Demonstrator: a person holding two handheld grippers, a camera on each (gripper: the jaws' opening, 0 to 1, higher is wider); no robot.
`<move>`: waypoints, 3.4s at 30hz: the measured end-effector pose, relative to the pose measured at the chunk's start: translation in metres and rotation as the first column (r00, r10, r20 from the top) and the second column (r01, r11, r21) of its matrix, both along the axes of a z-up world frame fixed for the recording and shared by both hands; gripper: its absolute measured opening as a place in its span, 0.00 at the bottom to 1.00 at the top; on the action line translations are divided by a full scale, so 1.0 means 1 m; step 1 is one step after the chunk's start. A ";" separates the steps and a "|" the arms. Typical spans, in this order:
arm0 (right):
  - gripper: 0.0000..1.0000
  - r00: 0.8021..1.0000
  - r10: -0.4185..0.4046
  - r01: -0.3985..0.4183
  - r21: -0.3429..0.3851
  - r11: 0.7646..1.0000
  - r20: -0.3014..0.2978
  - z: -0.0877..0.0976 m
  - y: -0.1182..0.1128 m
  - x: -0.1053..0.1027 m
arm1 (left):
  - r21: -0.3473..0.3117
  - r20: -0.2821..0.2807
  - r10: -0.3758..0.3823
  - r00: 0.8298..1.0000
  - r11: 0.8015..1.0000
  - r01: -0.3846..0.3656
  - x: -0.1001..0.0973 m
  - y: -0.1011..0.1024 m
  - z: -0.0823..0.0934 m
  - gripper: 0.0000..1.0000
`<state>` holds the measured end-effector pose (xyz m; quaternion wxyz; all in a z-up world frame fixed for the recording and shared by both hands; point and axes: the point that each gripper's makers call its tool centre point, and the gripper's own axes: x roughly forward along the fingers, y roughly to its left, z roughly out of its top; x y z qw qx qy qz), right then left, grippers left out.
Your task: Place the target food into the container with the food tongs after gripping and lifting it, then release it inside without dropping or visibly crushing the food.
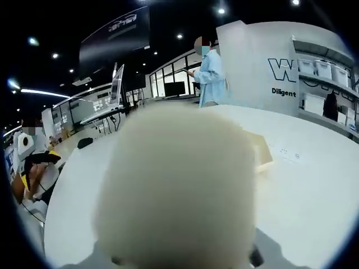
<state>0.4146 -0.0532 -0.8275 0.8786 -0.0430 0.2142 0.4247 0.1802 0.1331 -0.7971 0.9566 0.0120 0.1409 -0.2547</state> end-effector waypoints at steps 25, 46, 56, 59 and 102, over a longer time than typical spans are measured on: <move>0.11 0.998 -0.015 0.015 0.004 1.000 0.056 0.040 0.009 0.027 | -0.016 -0.010 -0.008 1.000 1.000 0.008 0.010 0.000 -0.004 0.89; 0.11 0.996 -0.085 0.085 -0.001 0.996 0.019 0.020 0.031 0.080 | -0.025 -0.039 0.022 0.999 0.999 -0.023 0.024 0.017 -0.017 0.89; 0.11 0.994 -0.108 0.108 -0.026 0.994 0.001 -0.002 0.031 0.101 | -0.023 -0.060 0.038 0.997 0.999 -0.039 0.030 0.024 -0.025 0.89; 0.11 0.993 -0.114 0.114 -0.026 0.993 -0.002 -0.005 0.029 0.102 | -0.023 -0.062 0.036 0.997 0.999 -0.038 0.032 0.023 -0.026 0.89; 0.14 0.997 -0.061 0.058 0.075 0.996 0.037 0.021 0.022 0.046 | -0.071 -0.060 -0.012 0.998 0.997 0.008 0.035 0.002 -0.031 0.88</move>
